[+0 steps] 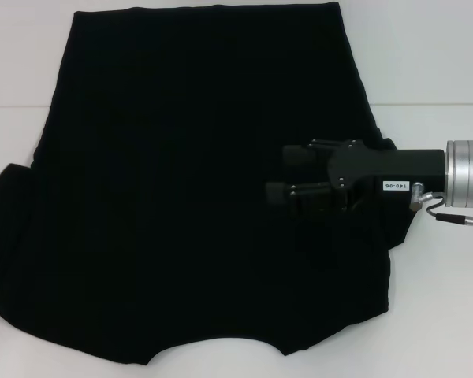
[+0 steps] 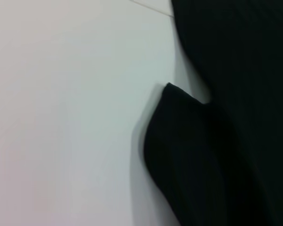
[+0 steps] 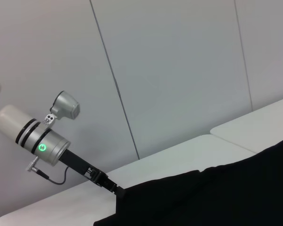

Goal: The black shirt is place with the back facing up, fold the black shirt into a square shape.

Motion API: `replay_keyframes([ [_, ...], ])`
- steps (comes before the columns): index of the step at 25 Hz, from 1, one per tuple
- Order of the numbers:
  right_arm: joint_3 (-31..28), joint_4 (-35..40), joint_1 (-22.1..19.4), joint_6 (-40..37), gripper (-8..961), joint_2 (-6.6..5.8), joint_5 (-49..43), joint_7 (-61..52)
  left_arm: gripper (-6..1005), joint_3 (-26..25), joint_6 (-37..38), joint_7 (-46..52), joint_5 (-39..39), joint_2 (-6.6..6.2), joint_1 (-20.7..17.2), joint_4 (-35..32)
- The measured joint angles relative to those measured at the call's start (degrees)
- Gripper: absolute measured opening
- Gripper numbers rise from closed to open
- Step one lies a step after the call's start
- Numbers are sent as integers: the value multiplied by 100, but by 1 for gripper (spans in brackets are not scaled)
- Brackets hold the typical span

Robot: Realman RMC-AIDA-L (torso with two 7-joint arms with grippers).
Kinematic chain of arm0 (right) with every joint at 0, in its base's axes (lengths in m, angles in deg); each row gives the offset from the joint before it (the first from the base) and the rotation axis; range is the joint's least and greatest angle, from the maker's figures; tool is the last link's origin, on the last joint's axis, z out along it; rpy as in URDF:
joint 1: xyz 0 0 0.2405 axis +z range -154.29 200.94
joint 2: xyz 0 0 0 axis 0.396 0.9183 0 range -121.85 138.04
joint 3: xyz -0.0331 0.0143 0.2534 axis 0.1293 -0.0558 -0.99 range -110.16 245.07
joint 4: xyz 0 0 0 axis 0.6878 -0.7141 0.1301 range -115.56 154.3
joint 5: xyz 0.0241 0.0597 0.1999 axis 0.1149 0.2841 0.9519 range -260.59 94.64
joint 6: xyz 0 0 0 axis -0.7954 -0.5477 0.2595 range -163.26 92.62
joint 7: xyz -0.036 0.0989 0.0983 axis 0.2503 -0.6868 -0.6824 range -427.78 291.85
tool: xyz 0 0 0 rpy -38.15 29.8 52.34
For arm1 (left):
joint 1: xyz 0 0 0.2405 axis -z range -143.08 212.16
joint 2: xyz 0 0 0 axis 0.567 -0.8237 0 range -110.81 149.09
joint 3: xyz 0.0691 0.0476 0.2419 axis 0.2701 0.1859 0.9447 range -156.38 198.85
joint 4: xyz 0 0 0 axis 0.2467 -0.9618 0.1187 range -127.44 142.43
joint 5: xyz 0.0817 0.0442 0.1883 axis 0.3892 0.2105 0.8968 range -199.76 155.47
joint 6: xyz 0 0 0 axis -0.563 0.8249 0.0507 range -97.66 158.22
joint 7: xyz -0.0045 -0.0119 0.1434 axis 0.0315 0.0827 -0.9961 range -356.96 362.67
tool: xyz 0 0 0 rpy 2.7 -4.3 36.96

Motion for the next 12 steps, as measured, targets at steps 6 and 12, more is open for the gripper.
replay_keyframes([
  [6, 0, -2, 13, 0, 909, 32, 0, 24, -1, -212, 19, -51, -5, -4, -93, -22],
  [12, 0, 5, 19, -1, 909, 42, 0, 34, -2, -473, 27, -154, -9, -4, -129, -36],
])
